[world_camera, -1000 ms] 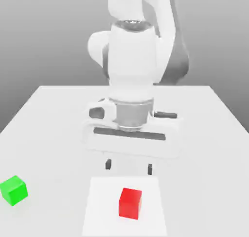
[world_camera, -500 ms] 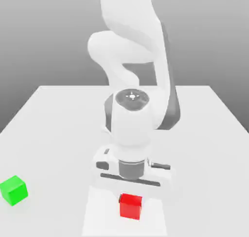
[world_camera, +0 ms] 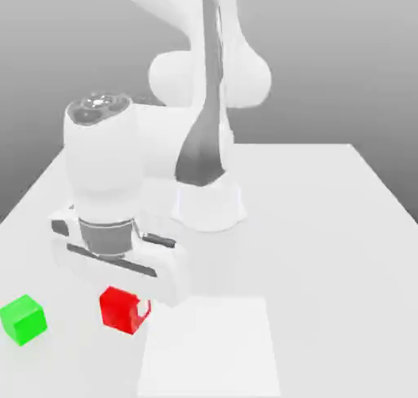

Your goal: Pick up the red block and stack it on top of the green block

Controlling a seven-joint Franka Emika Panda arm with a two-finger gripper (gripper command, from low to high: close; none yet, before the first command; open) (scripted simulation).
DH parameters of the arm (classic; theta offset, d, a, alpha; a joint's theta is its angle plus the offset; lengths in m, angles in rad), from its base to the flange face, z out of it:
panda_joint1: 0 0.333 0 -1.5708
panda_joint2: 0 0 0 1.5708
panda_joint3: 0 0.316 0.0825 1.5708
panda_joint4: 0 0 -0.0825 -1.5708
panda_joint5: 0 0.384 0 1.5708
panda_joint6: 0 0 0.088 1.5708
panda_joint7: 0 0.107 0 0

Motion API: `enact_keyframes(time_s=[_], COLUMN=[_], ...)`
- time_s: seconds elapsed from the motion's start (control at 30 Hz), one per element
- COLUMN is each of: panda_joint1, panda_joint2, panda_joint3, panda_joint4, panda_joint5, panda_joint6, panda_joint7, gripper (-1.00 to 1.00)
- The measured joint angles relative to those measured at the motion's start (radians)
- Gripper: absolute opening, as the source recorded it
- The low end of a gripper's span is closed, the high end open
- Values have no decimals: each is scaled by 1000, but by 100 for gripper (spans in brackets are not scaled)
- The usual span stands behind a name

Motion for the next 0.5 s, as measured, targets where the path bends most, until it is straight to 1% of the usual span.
enact_keyframes(time_s=[0.2, 0.27, 0.37, 0.4, 0.5], panda_joint1=[-149, -170, -196, -201, -201], panda_joint2=[7, 54, 154, 171, 171], panda_joint3=[-107, -107, -80, -74, -74], panda_joint4=[60, 70, 77, 78, 78], panda_joint5=[29, 54, 101, 109, 109], panda_joint6=[-51, -13, 77, 93, 93], panda_joint7=[-120, -149, -187, -192, -192], gripper=[-100, -100, -100, 100, 100])
